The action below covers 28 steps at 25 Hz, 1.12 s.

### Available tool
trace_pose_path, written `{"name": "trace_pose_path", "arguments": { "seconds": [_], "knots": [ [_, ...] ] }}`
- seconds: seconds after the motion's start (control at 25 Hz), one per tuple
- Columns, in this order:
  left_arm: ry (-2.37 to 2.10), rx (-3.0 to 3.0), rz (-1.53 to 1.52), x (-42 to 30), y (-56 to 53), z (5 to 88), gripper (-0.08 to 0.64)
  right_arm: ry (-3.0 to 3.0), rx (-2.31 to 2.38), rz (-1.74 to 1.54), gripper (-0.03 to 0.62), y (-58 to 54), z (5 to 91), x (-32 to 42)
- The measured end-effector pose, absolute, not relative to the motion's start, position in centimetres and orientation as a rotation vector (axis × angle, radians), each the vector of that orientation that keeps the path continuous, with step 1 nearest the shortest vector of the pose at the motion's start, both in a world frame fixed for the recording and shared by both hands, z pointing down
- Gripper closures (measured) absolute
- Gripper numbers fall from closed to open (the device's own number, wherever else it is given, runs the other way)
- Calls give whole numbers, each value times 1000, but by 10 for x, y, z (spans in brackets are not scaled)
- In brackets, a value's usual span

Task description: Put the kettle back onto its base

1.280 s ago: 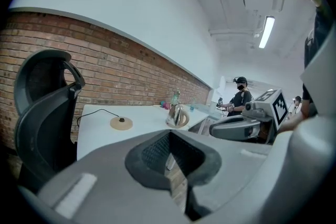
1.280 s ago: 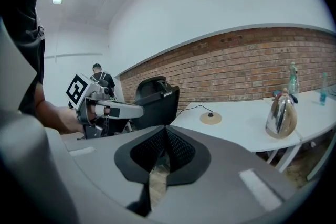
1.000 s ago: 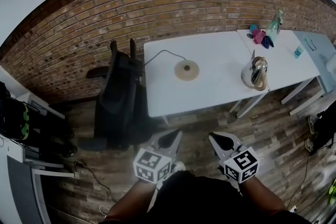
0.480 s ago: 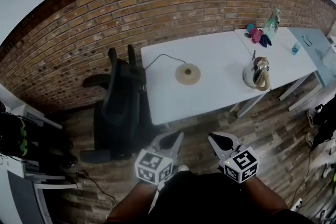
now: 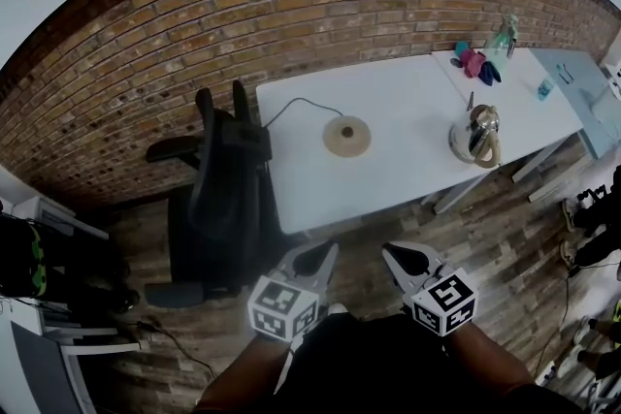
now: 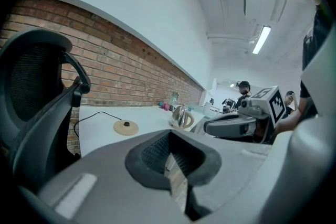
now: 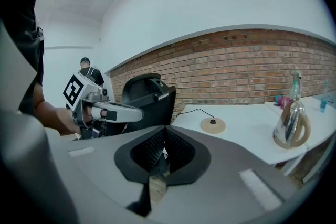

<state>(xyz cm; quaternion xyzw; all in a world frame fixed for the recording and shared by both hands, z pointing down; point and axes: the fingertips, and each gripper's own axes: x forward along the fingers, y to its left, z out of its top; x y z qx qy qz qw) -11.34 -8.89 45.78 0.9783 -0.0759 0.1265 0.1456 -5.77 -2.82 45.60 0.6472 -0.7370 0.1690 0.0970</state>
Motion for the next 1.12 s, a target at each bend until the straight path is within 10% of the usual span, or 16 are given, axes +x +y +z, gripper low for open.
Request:
{"name": "trace_pose_path", "arguments": {
  "seconds": [1.12],
  "knots": [
    [-227, 2802, 404, -86, -109, 468, 560, -2196, 1919, 534, 565, -56, 462, -29]
  ]
}}
